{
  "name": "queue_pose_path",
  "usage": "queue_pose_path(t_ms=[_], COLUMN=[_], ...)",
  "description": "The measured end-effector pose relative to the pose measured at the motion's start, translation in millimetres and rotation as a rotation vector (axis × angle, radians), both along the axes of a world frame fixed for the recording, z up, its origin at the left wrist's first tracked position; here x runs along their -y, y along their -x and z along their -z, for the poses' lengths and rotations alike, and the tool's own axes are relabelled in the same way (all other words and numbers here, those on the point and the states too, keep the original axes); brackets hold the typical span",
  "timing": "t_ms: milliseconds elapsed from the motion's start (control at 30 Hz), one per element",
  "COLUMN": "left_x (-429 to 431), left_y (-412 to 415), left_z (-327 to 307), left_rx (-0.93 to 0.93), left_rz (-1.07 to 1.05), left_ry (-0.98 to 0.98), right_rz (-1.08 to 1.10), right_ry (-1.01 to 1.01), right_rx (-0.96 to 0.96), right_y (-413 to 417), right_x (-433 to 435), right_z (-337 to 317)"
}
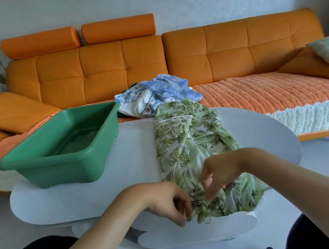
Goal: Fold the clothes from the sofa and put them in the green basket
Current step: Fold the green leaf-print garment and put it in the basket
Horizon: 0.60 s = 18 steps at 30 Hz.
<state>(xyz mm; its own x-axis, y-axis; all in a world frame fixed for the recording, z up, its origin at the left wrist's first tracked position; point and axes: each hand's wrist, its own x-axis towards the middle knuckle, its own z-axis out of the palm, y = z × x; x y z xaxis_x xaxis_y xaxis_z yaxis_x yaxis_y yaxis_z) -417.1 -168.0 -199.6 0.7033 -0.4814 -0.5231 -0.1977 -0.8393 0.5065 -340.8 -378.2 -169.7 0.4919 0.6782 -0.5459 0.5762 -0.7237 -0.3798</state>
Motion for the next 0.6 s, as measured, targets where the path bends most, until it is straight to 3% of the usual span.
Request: queue_pose_path(t_ms=[100,167,267,400,600], left_x=[-3.8,-8.1,-11.6,-7.6,-5.4], left_y=[-15.5,-30.8,-55.2,-87.0,-112.9], left_z=[-12.3,-12.9,-4.6,13.0,32.8], left_rx=[-0.007,0.211,0.509,0.773,0.569], left_rz=[-0.099,-0.194,-0.375,-0.377,-0.272], left_ry=[0.083,0.127,0.232,0.208,0.069], right_rz=[0.142,0.273,0.441,0.602,0.696], right_ry=[-0.178,-0.323,-0.327,-0.216,-0.153], right_rx=[-0.108,0.142,0.554,0.601,0.629], right_y=[-11.7,-26.1,-45.6,-58.2,-74.0], right_x=[-3.0,-7.0,-18.1,-34.7,-37.2], right_z=[-4.4,0.9,15.5,31.6,30.7])
